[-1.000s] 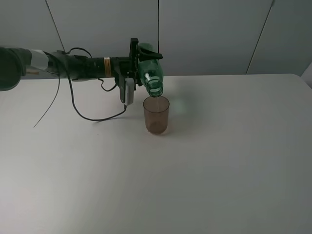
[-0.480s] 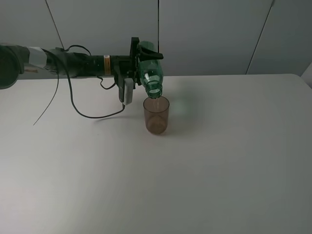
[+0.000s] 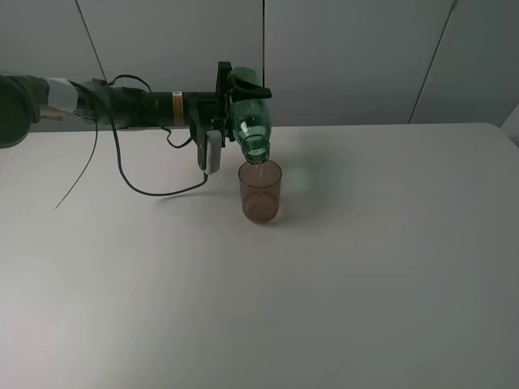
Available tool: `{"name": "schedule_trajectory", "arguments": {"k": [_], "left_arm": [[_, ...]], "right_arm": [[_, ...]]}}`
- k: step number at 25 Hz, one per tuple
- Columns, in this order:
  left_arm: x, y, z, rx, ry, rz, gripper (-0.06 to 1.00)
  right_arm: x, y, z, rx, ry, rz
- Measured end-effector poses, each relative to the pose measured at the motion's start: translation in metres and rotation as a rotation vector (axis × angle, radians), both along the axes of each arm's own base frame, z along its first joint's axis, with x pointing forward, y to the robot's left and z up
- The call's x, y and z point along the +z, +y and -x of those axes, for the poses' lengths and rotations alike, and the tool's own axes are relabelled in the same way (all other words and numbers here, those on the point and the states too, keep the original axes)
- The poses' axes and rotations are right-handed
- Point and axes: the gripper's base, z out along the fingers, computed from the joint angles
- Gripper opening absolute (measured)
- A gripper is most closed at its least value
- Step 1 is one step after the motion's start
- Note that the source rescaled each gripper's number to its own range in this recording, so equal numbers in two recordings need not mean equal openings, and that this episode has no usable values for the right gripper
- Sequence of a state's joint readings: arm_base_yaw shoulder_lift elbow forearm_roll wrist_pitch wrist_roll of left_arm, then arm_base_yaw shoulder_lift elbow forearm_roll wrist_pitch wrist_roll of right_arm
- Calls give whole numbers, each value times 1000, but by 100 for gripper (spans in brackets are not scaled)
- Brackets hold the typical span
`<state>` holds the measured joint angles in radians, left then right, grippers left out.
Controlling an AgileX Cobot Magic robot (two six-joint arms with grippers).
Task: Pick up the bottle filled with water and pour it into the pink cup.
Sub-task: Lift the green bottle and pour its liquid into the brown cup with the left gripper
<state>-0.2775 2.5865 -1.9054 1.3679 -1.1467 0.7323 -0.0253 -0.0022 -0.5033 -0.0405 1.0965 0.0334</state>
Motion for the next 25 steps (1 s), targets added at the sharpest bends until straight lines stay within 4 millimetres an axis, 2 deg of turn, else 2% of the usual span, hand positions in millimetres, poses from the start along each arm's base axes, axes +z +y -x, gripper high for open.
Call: {"name": "schedule_trajectory", "arguments": {"k": [25], "left_arm": [[8,0,2,-21,0,25,1]], "right_arm": [[0,0,0,0,0,0]]}}
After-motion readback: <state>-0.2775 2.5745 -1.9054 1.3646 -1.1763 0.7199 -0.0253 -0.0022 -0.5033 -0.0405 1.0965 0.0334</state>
